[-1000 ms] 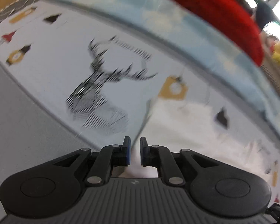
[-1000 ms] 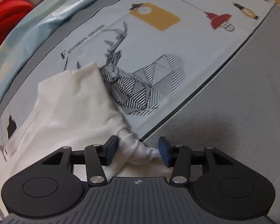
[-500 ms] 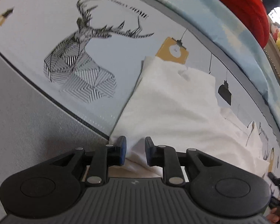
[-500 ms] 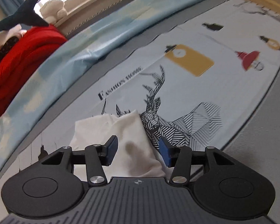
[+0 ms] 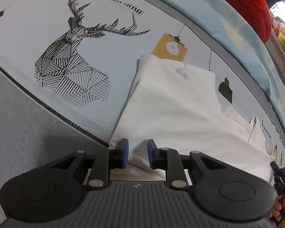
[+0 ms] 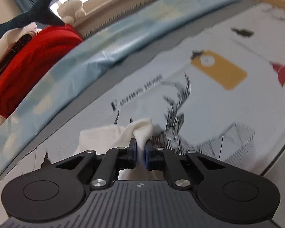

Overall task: Fold small clothes
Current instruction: 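Grasp the other sleeve cuff with the right gripper and lay it across the shirt, then open the right gripper and withdraw it from the folded sleeve, then grasp the shirt hem with both grippers, then lift the hem with both grippers and fold it over toward the collar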

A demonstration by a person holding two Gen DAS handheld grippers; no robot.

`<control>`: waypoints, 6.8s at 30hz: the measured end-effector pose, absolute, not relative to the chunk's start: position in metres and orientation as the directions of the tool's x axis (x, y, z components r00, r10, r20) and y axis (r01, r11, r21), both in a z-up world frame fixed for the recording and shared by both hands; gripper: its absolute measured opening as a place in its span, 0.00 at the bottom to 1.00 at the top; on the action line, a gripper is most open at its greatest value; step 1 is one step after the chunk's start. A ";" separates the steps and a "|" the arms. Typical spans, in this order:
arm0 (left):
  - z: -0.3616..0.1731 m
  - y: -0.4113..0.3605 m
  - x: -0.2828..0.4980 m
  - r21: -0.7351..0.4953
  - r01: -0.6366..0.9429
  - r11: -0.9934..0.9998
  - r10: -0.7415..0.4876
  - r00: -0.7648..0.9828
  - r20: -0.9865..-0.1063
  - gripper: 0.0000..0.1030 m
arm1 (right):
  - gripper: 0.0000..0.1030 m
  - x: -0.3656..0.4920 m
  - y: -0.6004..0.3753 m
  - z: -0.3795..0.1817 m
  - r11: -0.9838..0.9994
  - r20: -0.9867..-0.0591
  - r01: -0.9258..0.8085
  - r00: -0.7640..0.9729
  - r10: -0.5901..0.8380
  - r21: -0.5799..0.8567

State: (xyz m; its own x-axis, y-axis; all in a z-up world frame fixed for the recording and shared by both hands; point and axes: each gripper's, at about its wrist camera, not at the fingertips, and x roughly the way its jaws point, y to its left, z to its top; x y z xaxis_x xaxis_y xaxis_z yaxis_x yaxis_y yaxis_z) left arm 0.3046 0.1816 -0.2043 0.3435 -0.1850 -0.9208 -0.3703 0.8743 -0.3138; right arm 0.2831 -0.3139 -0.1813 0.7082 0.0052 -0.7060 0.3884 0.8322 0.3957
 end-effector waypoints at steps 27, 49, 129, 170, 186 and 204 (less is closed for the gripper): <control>-0.182 0.174 0.271 -0.161 -0.160 0.974 -0.096 0.352 -0.931 0.26 | 0.38 0.229 -0.334 -0.150 0.895 -0.888 0.440 0.438 -0.142 0.074; -0.156 0.199 -0.007 -0.232 -0.031 0.972 -0.193 0.454 -0.870 0.25 | 0.43 -0.061 -0.321 -0.090 0.936 -0.759 0.235 0.649 0.049 0.262; -0.206 0.180 -0.019 -0.051 0.033 0.998 -0.058 0.308 -0.950 0.07 | 0.10 -0.057 -0.294 -0.177 0.982 -0.928 0.119 0.359 0.098 0.150; -0.110 0.187 0.082 -0.221 0.161 0.962 -0.273 0.521 -0.809 0.09 | 0.07 -0.009 -0.374 -0.077 0.925 -0.765 0.145 0.614 0.194 0.351; -0.169 0.190 0.129 -0.302 -0.002 0.953 -0.273 0.425 -0.863 0.31 | 0.29 0.039 -0.368 -0.151 0.963 -0.834 0.182 0.547 0.069 0.200; -0.179 0.159 0.172 -0.214 -0.008 0.977 -0.185 0.477 -0.859 0.03 | 0.04 0.086 -0.339 -0.159 0.981 -0.814 0.147 0.580 0.017 0.125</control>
State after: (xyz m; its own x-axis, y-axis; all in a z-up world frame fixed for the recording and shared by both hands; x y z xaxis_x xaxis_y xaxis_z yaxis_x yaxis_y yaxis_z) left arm 0.1715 0.1589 -0.1787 0.4772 -0.1846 -0.8592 -0.0079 0.9767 -0.2143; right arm 0.0865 -0.3387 -0.1587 0.5801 0.0168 -0.8144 0.1470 0.9812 0.1249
